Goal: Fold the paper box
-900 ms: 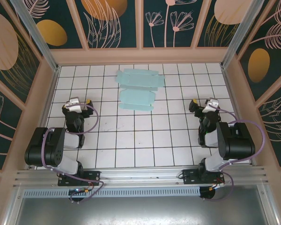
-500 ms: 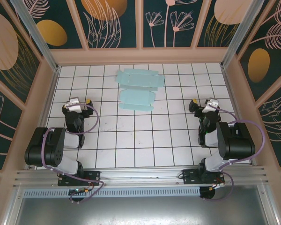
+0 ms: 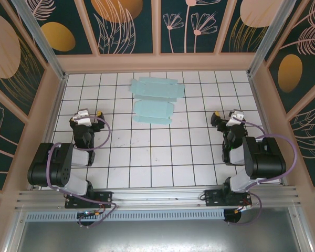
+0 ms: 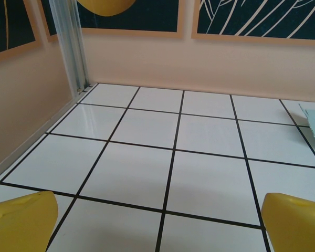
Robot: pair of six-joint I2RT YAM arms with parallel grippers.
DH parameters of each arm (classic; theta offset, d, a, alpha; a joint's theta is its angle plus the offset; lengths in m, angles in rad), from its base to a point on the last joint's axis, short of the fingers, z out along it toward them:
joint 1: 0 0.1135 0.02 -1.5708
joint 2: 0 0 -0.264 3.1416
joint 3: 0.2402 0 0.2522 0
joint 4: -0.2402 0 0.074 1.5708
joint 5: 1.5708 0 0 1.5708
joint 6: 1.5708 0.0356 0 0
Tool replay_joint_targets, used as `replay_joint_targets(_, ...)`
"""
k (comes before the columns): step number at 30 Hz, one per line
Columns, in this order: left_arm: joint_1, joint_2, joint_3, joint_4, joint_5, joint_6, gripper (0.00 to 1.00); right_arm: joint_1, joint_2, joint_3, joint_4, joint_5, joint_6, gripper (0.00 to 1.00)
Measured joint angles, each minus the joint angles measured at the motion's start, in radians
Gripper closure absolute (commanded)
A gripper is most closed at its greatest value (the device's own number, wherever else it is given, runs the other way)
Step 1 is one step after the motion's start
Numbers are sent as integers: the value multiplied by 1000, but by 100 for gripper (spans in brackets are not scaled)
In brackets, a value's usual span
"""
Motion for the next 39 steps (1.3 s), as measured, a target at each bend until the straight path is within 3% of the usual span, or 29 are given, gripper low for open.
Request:
replay_joint_targets(10,-15,-280,63,-246,-3,-8,1,0,-67,-40,6,16,0,1)
replay_joint_targets(16,-169,-291,247,-430,-21,-62,1,40,-212,34,-184,40,-14,1)
replay_joint_targets(23,-309,-24,581,-594,9,-248,1,130,-247,237,-495,19,-13,1)
replay_joint_targets(28,-378,240,849,-705,113,-386,1,209,-247,315,-649,3,11,1)
replay_joint_targets(34,-398,499,1102,-828,245,-517,1,222,-245,361,-789,-24,92,1)
replay_joint_targets(39,-398,628,1217,-918,325,-579,1,222,-243,383,-850,-66,130,1)
